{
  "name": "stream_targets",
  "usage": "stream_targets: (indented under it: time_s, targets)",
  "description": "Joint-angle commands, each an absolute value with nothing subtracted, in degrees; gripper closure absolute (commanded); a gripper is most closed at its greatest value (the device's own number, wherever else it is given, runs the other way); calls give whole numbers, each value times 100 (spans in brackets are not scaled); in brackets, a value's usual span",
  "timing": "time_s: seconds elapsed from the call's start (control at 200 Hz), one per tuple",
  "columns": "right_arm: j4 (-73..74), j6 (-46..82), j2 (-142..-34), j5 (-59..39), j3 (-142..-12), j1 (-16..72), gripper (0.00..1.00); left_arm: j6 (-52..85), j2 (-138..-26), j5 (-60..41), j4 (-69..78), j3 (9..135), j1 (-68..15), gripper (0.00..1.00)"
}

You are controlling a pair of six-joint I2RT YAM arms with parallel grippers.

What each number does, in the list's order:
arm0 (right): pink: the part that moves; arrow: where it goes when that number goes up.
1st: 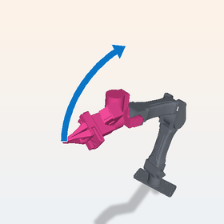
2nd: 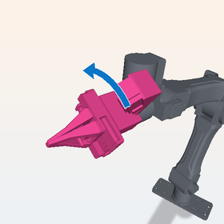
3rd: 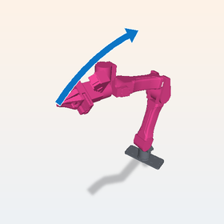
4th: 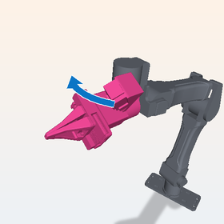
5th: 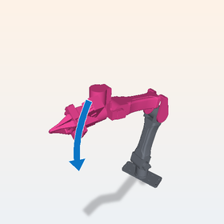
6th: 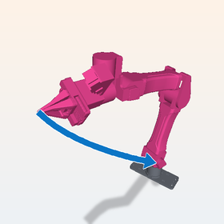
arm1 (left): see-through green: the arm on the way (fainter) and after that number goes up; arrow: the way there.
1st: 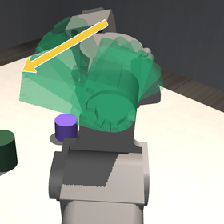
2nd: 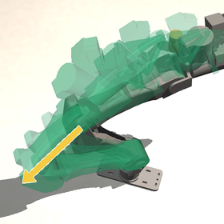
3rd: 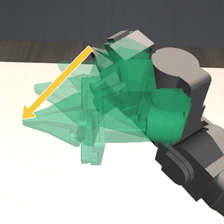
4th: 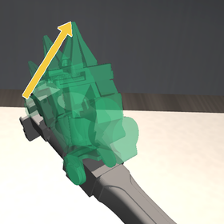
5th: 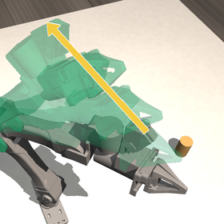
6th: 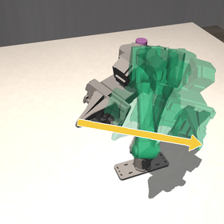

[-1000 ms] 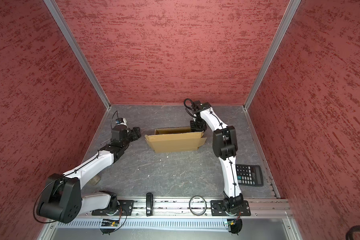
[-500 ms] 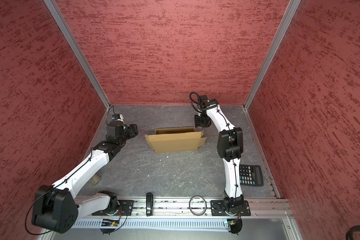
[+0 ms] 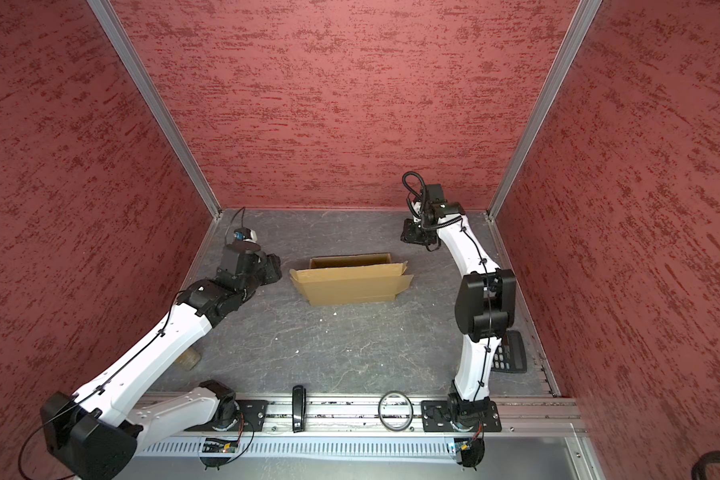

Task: Fold the paper box
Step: 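Move the left gripper toward the box's near flap while right gripper repositions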

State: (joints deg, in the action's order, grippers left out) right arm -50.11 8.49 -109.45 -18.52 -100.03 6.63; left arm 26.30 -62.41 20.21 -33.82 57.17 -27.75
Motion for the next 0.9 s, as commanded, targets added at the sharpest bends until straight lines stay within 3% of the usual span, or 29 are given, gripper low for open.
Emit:
stream_targets:
  time_s: [0.0,0.271,0.486,0.892]
  targets:
    - [-3792,818,-10518,-2730,-9211,524,68,3103,-6086,2694,-4215,5828,-3338,45]
    - [-2374,824,-10030,-3808,-7838,404,84,4030,-6402,3403,-4996,5940,-4602,58]
    - [-1620,939,-9934,-4481,-7235,380,90,4651,-6601,3864,-5287,6055,-5418,68]
    - [-908,971,-9425,-4851,-5991,380,92,4288,-7738,3459,-4037,5981,-5384,72]
